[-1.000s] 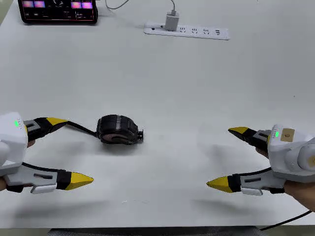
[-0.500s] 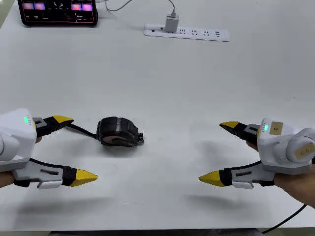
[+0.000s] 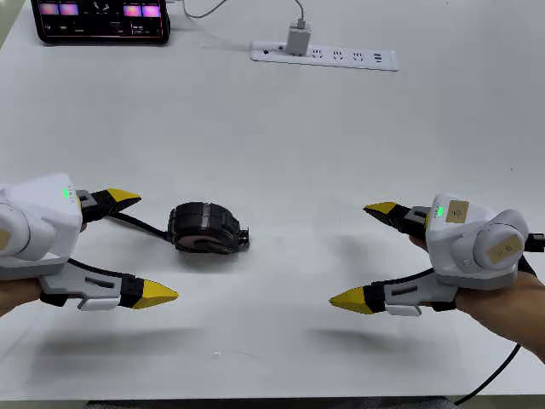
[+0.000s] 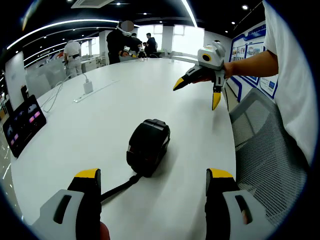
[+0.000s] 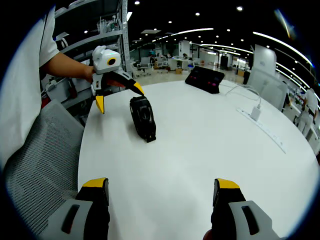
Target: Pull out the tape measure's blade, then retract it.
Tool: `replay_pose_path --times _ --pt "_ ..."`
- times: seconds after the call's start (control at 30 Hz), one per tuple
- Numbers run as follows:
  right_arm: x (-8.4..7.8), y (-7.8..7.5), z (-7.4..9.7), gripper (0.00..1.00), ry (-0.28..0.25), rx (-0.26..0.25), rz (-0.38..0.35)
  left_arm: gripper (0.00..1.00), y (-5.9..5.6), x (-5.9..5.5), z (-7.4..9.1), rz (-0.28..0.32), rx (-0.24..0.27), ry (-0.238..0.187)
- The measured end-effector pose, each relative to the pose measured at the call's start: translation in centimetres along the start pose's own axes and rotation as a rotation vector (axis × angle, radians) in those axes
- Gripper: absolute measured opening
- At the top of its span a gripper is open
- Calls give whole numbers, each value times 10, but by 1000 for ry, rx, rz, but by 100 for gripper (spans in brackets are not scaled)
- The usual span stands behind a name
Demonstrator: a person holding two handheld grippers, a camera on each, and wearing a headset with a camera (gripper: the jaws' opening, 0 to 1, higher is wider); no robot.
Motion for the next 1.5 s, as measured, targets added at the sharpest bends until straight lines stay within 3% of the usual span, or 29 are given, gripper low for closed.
replay_pose_path --times 0.6,0.87,1.23,1.5 --pt "9 3 -22 82 0 39 12 81 10 0 -13 -43 -28 15" --pt "17 5 -32 82 -7 57 17 71 11 4 -23 -67 -56 12" --pt "21 4 -44 79 0 71 21 65 15 4 -37 -88 -79 27" --pt "26 5 -51 70 -4 80 18 64 15 5 -44 -92 -92 33"
Point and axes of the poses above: the centre of the closed fingertips' face, and the gripper's own axes: z roughly backward along the fingers, y roughly to its left, x roughly out of its top, the point moved 2 cm from there along z, roughly backward along the fingers, and after that the axes turned 11 degrees about -z, right-handed, at the moved point
